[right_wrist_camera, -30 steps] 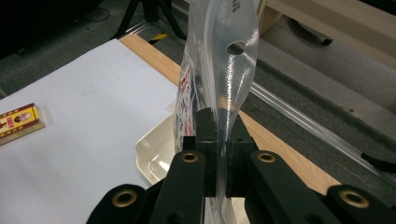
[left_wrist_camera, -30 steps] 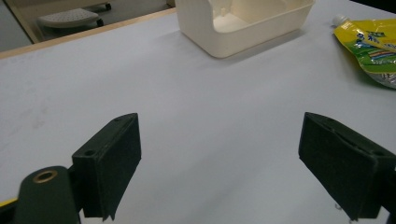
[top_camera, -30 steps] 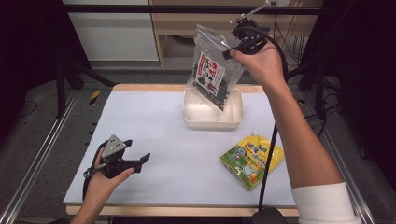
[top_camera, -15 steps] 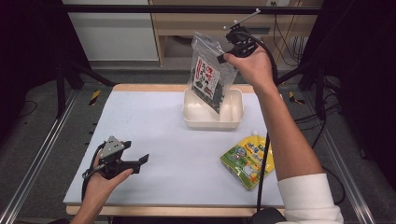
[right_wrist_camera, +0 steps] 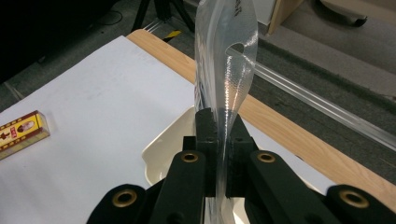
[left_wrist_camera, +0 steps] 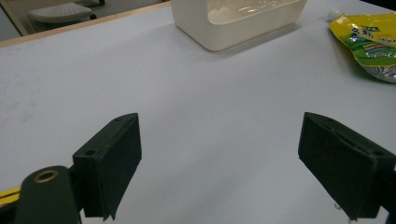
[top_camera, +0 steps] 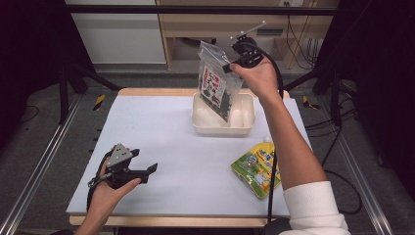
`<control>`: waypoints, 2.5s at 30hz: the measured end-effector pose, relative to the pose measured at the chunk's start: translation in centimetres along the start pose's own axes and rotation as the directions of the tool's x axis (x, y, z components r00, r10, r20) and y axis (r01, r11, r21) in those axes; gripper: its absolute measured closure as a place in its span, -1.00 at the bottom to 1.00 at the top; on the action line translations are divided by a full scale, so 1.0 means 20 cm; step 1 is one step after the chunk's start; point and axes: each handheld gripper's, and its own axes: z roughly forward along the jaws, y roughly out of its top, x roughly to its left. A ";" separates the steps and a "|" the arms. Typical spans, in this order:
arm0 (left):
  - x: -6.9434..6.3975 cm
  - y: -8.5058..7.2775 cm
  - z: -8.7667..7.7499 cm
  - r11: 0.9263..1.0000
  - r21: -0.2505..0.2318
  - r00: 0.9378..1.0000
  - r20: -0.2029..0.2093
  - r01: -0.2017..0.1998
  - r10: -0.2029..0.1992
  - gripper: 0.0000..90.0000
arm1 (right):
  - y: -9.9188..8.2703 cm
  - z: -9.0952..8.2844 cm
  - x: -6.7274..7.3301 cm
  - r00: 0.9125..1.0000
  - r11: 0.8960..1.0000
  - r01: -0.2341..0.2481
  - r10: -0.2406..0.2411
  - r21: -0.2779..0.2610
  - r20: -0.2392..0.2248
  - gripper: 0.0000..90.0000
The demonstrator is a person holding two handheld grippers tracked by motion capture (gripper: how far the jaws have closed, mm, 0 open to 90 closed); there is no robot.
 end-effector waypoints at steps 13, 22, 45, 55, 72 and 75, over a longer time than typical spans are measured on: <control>0.00 0.00 0.00 1.000 0.001 1.000 -0.002 -0.003 0.003 -0.70 | -0.08 0.06 -0.04 0.998 0.999 -0.050 0.050 0.001 -0.033 0.95; 0.00 0.00 0.00 1.000 0.002 1.000 -0.001 0.001 -0.001 -0.70 | -0.12 0.10 -0.07 0.996 0.997 -0.071 0.071 0.005 -0.048 0.94; 0.01 0.00 0.00 1.000 0.008 1.000 -0.002 -0.001 0.001 -0.70 | -0.16 0.11 -0.09 0.999 0.999 -0.031 0.031 -0.017 0.011 0.75; 0.01 0.00 0.00 1.000 0.011 1.000 -0.004 -0.003 0.003 -0.70 | -0.15 0.10 -0.07 0.999 0.999 -0.017 0.018 -0.036 0.034 0.31; 0.01 0.00 0.01 1.000 0.024 1.000 -0.004 -0.017 0.018 -0.71 | -0.15 0.04 0.01 0.998 0.995 0.034 -0.029 -0.089 0.056 -0.32; 0.01 0.00 0.01 0.999 0.024 1.000 -0.008 -0.023 0.023 -0.71 | -0.15 0.03 0.03 0.998 0.995 0.040 -0.035 -0.094 0.054 -0.43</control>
